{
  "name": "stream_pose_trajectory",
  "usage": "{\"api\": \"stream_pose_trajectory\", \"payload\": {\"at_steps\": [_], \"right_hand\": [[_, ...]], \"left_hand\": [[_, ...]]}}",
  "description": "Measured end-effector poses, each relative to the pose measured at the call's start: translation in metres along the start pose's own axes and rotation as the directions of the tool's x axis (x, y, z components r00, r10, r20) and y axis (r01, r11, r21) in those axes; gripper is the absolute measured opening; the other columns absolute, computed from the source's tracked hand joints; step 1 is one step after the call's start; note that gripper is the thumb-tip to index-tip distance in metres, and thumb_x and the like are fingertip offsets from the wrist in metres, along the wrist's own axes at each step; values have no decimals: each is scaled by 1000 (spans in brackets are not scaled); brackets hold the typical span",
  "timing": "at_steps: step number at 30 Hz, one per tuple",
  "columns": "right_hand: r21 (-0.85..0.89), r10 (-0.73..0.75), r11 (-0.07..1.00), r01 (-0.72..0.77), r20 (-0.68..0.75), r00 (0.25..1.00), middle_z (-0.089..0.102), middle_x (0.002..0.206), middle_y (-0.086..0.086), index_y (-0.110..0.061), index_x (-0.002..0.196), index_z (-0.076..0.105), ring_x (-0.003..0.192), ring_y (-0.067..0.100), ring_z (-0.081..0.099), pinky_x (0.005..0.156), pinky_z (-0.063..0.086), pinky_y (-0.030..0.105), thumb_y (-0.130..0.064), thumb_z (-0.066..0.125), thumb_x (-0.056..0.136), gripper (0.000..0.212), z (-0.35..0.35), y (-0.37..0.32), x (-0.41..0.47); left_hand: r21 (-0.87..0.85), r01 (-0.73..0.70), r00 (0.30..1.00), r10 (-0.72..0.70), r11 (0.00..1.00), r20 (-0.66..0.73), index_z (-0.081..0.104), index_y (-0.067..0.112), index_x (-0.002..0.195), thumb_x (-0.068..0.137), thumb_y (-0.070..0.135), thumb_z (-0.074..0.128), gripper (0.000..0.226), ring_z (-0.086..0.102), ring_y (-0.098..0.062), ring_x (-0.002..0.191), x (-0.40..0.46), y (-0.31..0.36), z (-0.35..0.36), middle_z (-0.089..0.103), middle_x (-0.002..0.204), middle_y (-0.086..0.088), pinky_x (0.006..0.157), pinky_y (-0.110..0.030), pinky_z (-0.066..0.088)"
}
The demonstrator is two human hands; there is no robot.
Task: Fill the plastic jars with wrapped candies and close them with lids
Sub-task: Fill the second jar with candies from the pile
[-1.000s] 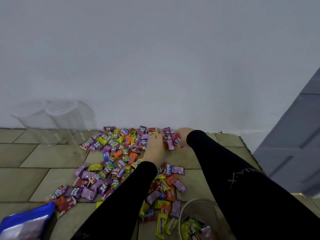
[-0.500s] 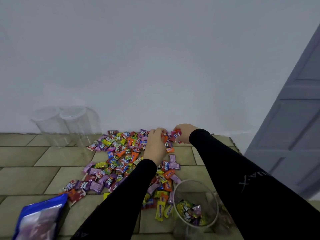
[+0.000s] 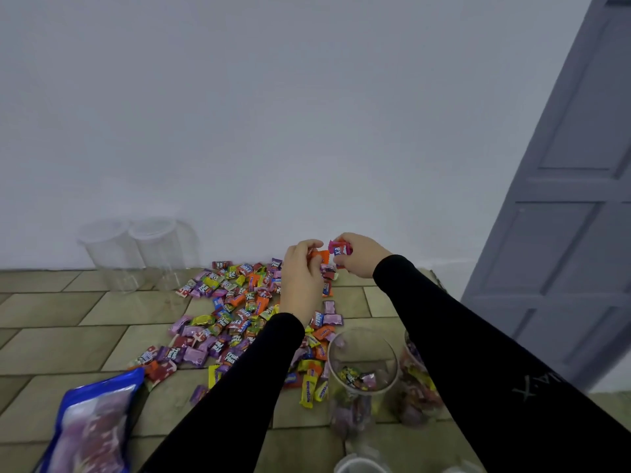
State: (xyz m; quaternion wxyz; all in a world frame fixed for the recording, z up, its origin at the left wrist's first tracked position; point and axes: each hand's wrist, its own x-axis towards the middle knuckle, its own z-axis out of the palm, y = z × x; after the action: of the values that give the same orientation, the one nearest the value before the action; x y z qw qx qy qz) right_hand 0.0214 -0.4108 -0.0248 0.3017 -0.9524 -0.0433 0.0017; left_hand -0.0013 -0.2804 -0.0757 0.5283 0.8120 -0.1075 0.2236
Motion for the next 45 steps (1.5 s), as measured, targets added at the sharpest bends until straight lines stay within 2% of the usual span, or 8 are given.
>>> {"api": "stream_pose_trajectory", "payload": {"at_steps": [5, 11, 16, 21, 25, 33, 37, 45], "right_hand": [[117, -17, 993, 27, -82, 996, 56, 101, 1, -12, 127, 51, 83, 16, 51, 62, 38, 19, -19, 55, 94, 33, -4, -7, -27], [307, 11, 950, 54, -206, 979, 56, 102, 1, -12, 127, 48, 68, 7, 52, 71, 41, 23, -18, 51, 97, 31, -7, -9, -65], [483, 63, 868, 113, -333, 941, 59, 102, 0, -15, 124, 51, 77, 12, 55, 76, 45, 29, -19, 53, 96, 29, -2, -12, -93], [599, 79, 774, 205, -412, 908, 59, 89, -9, -20, 117, 50, 76, 7, 57, 73, 46, 28, -18, 53, 96, 21, 10, -17, -121], [716, 111, 646, 267, -433, 894, 59, 86, -6, -20, 113, 48, 65, -1, 57, 60, 44, 15, -14, 50, 98, 17, 23, -22, -143], [763, 162, 555, 330, -489, 857, 63, 95, -8, -28, 103, 54, 85, 5, 61, 77, 51, 23, -17, 54, 96, 13, 41, -22, -164], [786, 219, 534, 311, -484, 847, 65, 99, 0, -23, 105, 56, 88, 11, 62, 75, 50, 23, -19, 57, 95, 11, 49, -22, -167], [820, 290, 495, 288, -468, 835, 66, 92, 6, -14, 99, 60, 81, 17, 61, 72, 50, 35, -12, 57, 92, 8, 53, -21, -165]], "left_hand": [[-88, -23, 999, 21, 996, -32, 57, 20, 114, 99, 8, 45, 22, 48, -2, 95, -11, 21, -7, 51, 109, 3, 75, 0, 35], [-191, -34, 997, 21, 981, -67, 55, 29, 108, 98, 9, 48, 23, 50, 6, 97, -30, 42, -16, 54, 110, 5, 75, 0, 36], [-285, -9, 996, -17, 958, -88, 57, 26, 109, 98, 11, 50, 20, 54, 0, 100, -47, 55, -25, 56, 113, 6, 76, -5, 41], [-311, -45, 994, 12, 949, -108, 59, 13, 114, 98, 8, 50, 19, 53, 20, 85, -70, 65, -32, 57, 111, 2, 71, 0, 38], [-304, -53, 993, 17, 951, -119, 59, 19, 112, 97, 13, 52, 17, 54, 9, 97, -83, 62, -32, 60, 113, 4, 79, -6, 40], [-308, -91, 993, 63, 947, -99, 56, 22, 109, 99, 17, 48, 14, 53, 1, 104, -98, 66, -24, 59, 111, 8, 85, -10, 41], [-312, -85, 996, 68, 946, -65, 52, 31, 105, 100, 14, 46, 19, 55, -8, 102, -103, 64, -19, 57, 110, 5, 84, -20, 45], [-295, -72, 997, 69, 953, -20, 50, 35, 102, 101, 14, 44, 23, 51, 1, 100, -106, 64, -16, 56, 108, 5, 81, -8, 39]]}}
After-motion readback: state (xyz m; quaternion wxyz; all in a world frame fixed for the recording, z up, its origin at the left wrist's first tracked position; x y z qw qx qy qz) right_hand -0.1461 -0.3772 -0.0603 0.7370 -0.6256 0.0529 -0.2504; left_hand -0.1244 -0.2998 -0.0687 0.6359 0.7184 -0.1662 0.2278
